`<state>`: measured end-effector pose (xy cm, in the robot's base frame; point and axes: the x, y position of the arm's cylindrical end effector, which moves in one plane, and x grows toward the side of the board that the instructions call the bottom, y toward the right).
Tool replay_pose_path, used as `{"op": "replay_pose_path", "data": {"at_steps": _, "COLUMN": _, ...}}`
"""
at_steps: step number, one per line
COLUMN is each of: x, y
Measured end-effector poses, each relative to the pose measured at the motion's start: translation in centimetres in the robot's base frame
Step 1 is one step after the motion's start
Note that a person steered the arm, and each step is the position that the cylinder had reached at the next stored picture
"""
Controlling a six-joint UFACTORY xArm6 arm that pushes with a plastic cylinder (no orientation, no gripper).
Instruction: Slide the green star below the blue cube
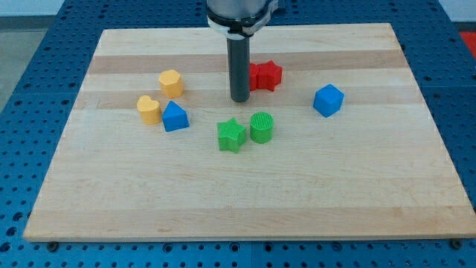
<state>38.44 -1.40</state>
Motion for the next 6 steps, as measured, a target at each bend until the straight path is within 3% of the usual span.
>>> {"op": "replay_pose_path", "data": {"at_steps": 6, "x": -1.6, "y": 0.0}}
